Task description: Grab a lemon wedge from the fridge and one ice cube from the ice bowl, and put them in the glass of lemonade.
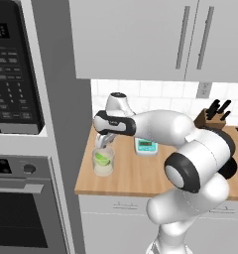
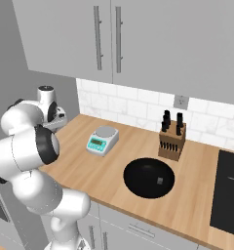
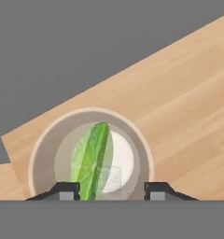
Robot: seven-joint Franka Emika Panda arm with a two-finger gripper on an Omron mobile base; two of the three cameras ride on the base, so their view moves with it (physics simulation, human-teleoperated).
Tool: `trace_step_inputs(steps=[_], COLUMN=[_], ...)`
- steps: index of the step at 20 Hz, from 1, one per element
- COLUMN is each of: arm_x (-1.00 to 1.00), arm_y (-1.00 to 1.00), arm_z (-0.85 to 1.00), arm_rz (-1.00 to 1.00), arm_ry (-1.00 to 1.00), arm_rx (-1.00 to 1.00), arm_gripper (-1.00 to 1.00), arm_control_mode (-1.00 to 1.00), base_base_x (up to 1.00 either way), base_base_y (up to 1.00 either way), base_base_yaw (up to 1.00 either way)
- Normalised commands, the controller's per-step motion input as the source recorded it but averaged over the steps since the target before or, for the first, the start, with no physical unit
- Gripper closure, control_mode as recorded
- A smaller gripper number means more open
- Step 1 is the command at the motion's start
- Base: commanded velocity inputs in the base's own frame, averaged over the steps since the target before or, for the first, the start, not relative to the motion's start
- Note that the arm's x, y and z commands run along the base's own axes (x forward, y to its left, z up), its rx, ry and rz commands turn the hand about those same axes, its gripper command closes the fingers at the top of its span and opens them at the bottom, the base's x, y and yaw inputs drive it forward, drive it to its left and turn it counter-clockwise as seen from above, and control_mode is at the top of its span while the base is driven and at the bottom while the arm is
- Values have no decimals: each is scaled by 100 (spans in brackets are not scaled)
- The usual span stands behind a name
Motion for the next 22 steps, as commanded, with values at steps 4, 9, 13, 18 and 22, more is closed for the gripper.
trace_step_inputs(steps=[4,9,13,18,22], arm_x=[0,0,-12,-22,-31], arm_y=[0,0,-3,-22,-33], arm_z=[0,0,0,0,2], arm_rz=[0,0,-1,-6,-7], arm_ry=[0,0,0,-2,-3], arm_rx=[0,0,0,4,8], arm_gripper=[-100,-100,-100,-100,-100], arm_control_mode=[-100,-100,-100,-100,-100], base_base_x=[0,0,0,0,0], base_base_y=[0,0,0,0,0], base_base_yaw=[0,0,0,0,0])
